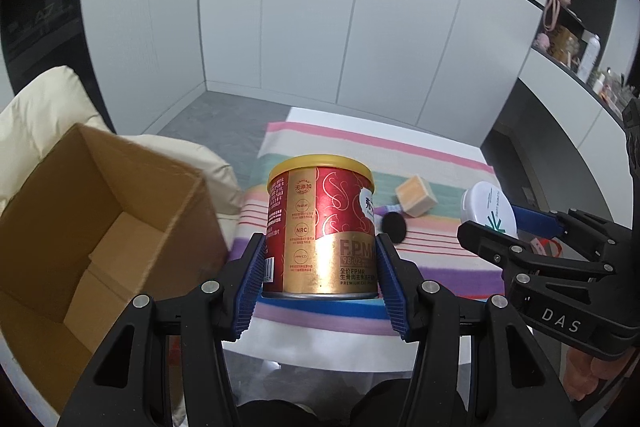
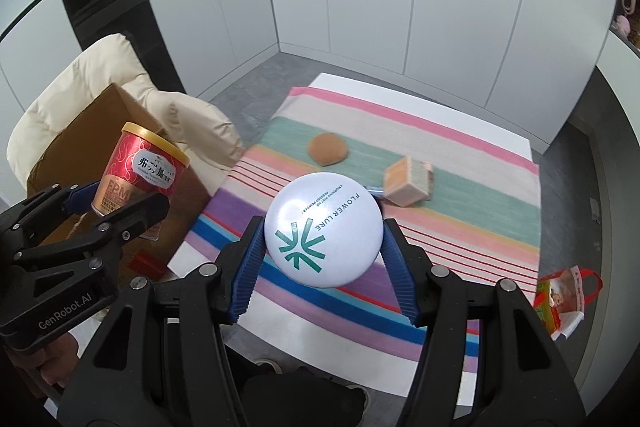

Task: Organize objects
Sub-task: 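Carry the can and white compact toward the cardboard box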

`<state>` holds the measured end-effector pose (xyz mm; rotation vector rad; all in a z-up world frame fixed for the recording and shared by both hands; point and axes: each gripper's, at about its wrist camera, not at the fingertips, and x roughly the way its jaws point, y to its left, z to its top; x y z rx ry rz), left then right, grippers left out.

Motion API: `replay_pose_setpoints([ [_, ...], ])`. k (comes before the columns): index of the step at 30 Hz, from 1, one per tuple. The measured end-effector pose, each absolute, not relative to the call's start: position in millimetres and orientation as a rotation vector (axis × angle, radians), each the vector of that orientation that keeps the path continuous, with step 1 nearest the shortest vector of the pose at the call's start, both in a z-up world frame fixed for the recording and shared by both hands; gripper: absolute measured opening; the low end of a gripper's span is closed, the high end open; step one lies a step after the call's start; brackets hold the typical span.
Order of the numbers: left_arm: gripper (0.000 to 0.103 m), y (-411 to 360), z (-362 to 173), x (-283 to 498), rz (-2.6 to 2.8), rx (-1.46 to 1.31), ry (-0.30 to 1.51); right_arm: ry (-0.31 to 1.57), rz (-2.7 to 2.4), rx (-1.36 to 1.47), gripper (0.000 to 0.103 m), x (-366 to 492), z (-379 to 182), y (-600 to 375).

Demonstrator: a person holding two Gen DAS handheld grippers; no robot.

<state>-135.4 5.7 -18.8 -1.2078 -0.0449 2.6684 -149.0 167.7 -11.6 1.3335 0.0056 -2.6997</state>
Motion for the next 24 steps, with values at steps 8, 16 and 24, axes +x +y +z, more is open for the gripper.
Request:
replay_pose_setpoints([
  [8,0.054,-36.0,-17.0,-130.7,2.741,-1.208,-0.085,0.046,-2.647,1.307,0.06,-155.1,-12.5,127.5],
  [16,0.054,-77.8,-17.1,-119.3,2.823,-1.203,-0.111,0.068,-2.6,1.263,0.06,-160.5,-7.5,84.6],
  [24,0.054,-115.5,-20.1,-106.0,2.883,-1.238,-0.145,0.115,-2.536,1.227,0.06,-160.7,-5.5,39.5],
])
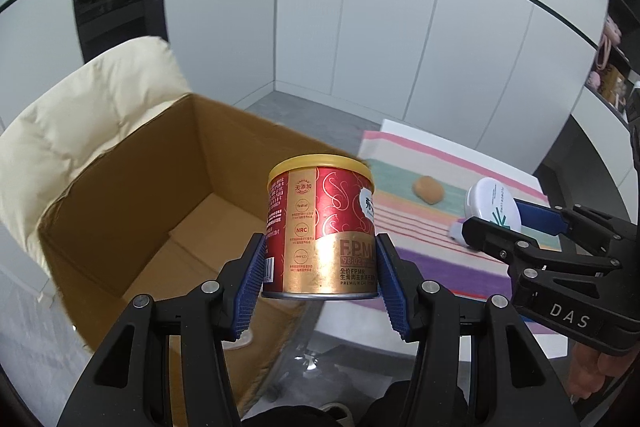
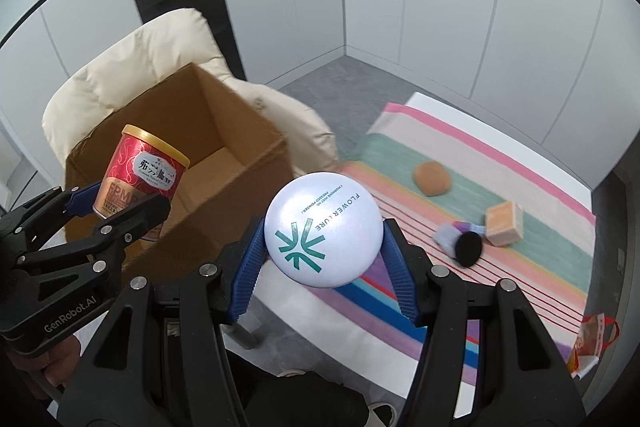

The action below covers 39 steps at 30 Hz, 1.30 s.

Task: Organize objects
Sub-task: 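Carry the can and white compact toward the cardboard box, then open the left tool to drop the can while the right tool releases the compact into the box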

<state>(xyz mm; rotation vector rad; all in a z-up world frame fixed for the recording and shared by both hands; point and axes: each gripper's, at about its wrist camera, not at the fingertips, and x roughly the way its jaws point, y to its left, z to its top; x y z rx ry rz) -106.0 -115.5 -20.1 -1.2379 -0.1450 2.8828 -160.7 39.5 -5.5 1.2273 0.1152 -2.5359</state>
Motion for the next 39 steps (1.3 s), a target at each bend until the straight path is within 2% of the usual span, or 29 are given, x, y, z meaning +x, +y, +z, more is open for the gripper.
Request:
replay_pose_setpoints([
  [10,0.056,-159.0,-30.4,-98.2,2.951,-1.264,-0.12,0.171,-2.468,1.195,0.06,-159.2,-4.7,-9.5],
  [11,0.062,-161.5,-30.1,-97.5,2.954,-1.262,-0.123,0.176,-2.463,1.192,0.06,-158.8,-4.7,-13.5],
  [13,0.079,-173.6,-27.1,-92.9,2.975,-1.25,-0.153,0.189,-2.454,1.189,0.06,-158.7,-5.2,-23.0],
  [14,0.095,-178.7,-25.1,-90.7,2.994,-1.242,-0.166,0.195,-2.453,1.188,0.06,-159.4,-5.8,-26.8],
  [15,0.103,-183.3,-22.8,-87.7,3.029,-1.241,-0.178,0.202,-2.449,1.187,0.06,-159.4,-6.1,-30.8],
  [19,0.103,-207.4,-19.4,-77.3,3.103,-1.224,-0.253,0.212,-2.434,1.172,0.06,-158.4,-5.6,-44.7],
  [39,0.103,-261.6,-11.2,-24.6,3.211,-1.243,-0.325,0.276,-2.316,1.15,0.06,-152.0,-12.1,-124.7],
])
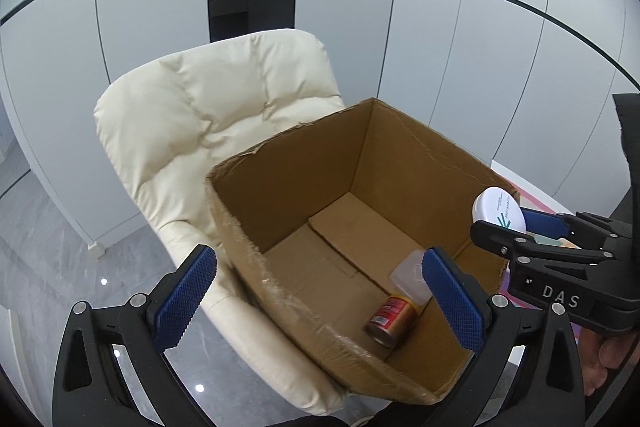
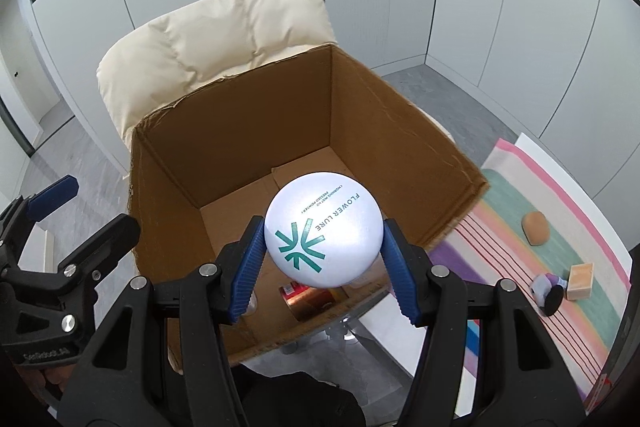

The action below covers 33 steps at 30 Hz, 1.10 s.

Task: Organize objects
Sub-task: 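Open the left tool to drop the can while the right tool releases the compact into the box, then withdraw both open tools from the cardboard box back over the cloth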

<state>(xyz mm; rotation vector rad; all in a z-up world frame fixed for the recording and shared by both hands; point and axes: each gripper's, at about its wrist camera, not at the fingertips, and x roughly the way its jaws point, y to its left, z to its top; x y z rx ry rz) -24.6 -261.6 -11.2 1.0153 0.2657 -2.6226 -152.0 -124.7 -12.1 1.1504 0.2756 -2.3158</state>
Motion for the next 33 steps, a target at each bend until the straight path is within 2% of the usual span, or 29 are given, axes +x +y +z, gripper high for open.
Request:
replay_pose_setpoints([
  [7,0.103,-269.3,-10.5,-19.1,-2.599,1.011,0.264,0.315,-2.304,1.156,0.062,-153.1,-18.3,-139.1],
  [8,0.103,-269.6,-10.8,-19.7,-2.597,1.012,0.263,0.311,-2.309,1.149,0.065,-153.2,-17.4,-138.4],
  [10,0.103,-269.5,-10.7,-19.9,-2.596,1.012,0.275,0.301,-2.318,1.137,0.078,-153.3,-15.2,-136.1],
  [12,0.103,-269.0,-10.5,-20.1,-2.597,1.008,0.298,0.282,-2.339,1.129,0.085,-154.5,-12.5,-131.1],
  [17,0.103,-263.6,-13.1,-26.1,-2.594,1.02,0.287,0.233,-2.381,1.142,0.095,-160.8,-10.3,-118.0],
  [19,0.103,-259.9,-12.6,-29.1,-2.598,1.019,0.284,0.229,-2.394,1.141,0.102,-162.0,-9.8,-113.3],
  [33,0.103,-227.3,-12.3,-55.3,-2.663,1.026,0.296,0.212,-2.484,1.143,0.103,-170.7,-6.4,-65.6],
])
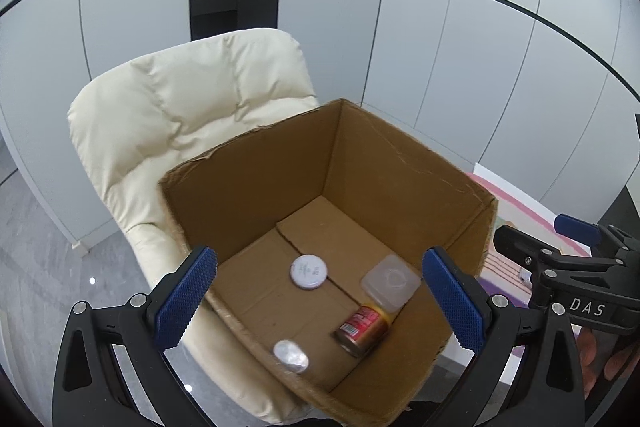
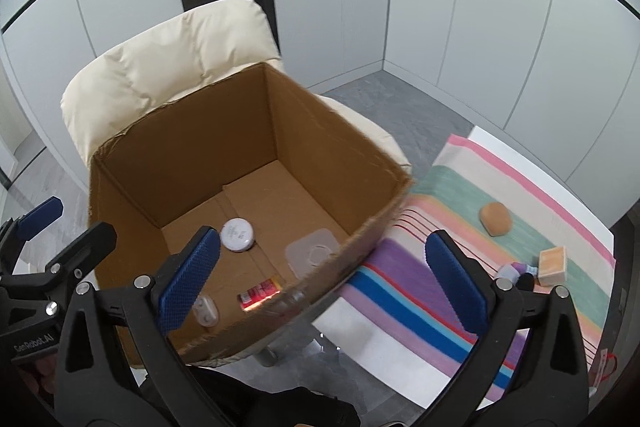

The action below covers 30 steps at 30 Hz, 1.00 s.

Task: Organize objects
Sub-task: 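Withdraw both open tools from the cardboard box back over the cloth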

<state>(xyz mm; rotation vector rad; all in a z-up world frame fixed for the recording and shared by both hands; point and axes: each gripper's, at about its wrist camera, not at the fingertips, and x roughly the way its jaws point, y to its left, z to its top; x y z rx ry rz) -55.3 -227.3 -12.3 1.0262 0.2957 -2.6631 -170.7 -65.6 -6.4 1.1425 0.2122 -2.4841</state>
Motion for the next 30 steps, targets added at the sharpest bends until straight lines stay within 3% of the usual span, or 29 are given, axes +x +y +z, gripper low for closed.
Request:
replay_pose_setpoints([
  [30,0.103,-115.7,-15.2,-109.8,-2.822,1.127,0.219,0.107,-2.655,1.212,0.103,-173.5,-5.6,62.1],
])
